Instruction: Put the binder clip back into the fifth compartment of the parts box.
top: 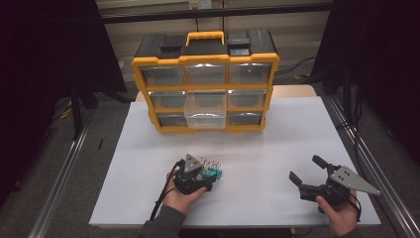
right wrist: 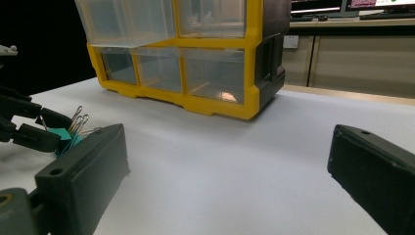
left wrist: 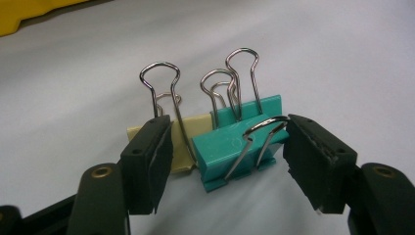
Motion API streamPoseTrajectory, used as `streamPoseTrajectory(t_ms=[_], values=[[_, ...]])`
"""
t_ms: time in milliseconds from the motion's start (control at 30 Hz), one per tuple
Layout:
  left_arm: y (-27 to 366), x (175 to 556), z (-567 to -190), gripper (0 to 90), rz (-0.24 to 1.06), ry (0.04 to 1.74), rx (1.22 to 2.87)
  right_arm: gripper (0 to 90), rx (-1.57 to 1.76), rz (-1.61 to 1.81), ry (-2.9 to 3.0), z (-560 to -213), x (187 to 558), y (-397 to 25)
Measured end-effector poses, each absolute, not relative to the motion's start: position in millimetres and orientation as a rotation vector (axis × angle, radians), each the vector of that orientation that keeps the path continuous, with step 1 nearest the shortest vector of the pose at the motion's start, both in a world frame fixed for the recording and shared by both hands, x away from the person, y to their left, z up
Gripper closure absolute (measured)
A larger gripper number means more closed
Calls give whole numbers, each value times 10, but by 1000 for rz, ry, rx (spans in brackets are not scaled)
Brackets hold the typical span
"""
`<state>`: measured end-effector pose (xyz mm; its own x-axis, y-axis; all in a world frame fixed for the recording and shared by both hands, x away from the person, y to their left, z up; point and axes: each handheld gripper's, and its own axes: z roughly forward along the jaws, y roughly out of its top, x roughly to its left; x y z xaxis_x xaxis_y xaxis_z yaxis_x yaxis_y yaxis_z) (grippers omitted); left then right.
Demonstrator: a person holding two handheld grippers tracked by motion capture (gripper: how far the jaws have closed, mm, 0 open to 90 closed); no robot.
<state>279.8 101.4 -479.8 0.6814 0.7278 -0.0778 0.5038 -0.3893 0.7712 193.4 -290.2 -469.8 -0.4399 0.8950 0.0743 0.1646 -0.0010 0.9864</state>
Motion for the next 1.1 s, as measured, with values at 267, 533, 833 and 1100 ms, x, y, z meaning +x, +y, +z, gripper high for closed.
streamPoseTrajectory(t_ms=[267,533,833,1100], values=[[1016,2807,-4785,454,350,943,2053,13,1100,1494,1657,-4697,1934,-2897],[1082,2796,-4728,473,346,940,2004,14,1101,1503,1653,-4697,1935,-2901],[1203,2787,-4550,473,347,893,1911,14,1102,1502,1648,-4693,1934,-2891],[1226,2795,-4321,474,334,856,1817,14,1095,1500,1658,-4696,1936,-2892]])
